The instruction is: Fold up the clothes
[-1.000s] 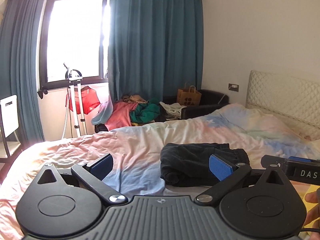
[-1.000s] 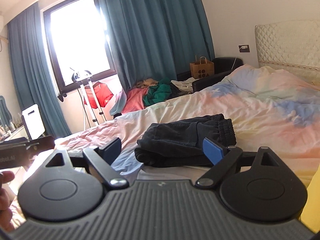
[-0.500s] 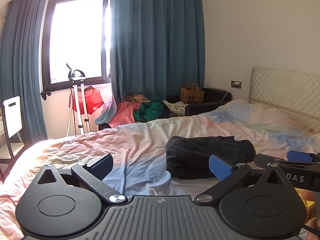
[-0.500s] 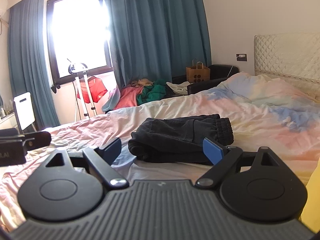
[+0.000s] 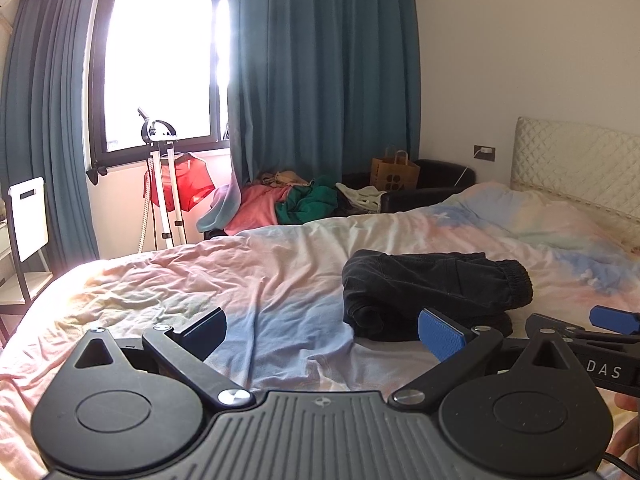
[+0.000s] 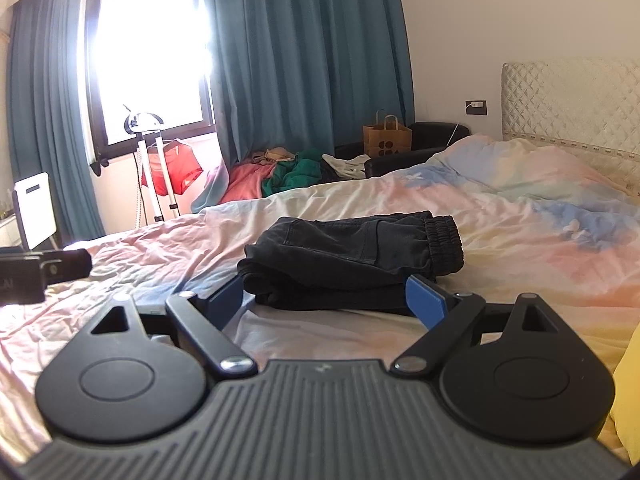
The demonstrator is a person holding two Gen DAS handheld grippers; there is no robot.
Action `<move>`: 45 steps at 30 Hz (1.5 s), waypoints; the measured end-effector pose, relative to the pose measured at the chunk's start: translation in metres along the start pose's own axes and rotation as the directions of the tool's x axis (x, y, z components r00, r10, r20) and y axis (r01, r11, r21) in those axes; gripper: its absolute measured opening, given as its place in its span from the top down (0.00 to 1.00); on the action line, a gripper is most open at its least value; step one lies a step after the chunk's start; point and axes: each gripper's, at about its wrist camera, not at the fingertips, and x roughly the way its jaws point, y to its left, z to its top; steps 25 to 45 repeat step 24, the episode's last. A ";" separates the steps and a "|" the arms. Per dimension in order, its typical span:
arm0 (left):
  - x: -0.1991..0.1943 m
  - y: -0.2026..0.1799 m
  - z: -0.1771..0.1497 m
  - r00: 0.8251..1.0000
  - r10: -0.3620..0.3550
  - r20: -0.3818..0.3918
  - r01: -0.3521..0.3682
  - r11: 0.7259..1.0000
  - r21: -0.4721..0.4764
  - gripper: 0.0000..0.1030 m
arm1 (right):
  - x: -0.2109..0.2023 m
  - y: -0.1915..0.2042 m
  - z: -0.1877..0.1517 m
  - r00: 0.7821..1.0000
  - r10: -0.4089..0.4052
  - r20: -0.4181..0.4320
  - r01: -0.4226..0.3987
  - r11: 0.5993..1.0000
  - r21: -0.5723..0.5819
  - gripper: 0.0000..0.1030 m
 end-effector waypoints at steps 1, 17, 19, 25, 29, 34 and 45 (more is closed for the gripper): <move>0.003 -0.001 -0.002 1.000 0.002 -0.004 -0.002 1.000 0.002 0.00 | 0.001 0.000 0.000 1.000 -0.002 -0.003 0.002 1.000 0.001 0.13; 0.021 -0.010 -0.017 0.999 0.003 -0.040 -0.002 1.000 0.026 0.00 | 0.003 0.001 -0.003 0.999 -0.045 -0.020 0.045 0.999 -0.005 0.13; 0.021 -0.011 -0.018 0.999 0.003 -0.041 -0.002 1.000 0.028 0.00 | 0.003 0.002 -0.003 0.999 -0.046 -0.023 0.046 0.999 -0.016 0.13; 0.023 -0.012 -0.020 0.999 0.006 -0.050 -0.004 0.999 0.036 0.00 | 0.004 0.002 -0.004 0.998 -0.046 -0.032 0.045 0.999 -0.023 0.13; 0.023 -0.012 -0.020 0.999 0.006 -0.050 -0.004 0.999 0.036 0.00 | 0.004 0.002 -0.004 0.998 -0.046 -0.032 0.045 0.999 -0.023 0.13; 0.023 -0.012 -0.020 0.999 0.006 -0.050 -0.004 0.999 0.036 0.00 | 0.004 0.002 -0.004 0.998 -0.046 -0.032 0.045 0.999 -0.023 0.13; 0.023 -0.012 -0.020 0.999 0.006 -0.050 -0.004 0.999 0.036 0.00 | 0.004 0.002 -0.004 0.998 -0.046 -0.032 0.045 0.999 -0.023 0.13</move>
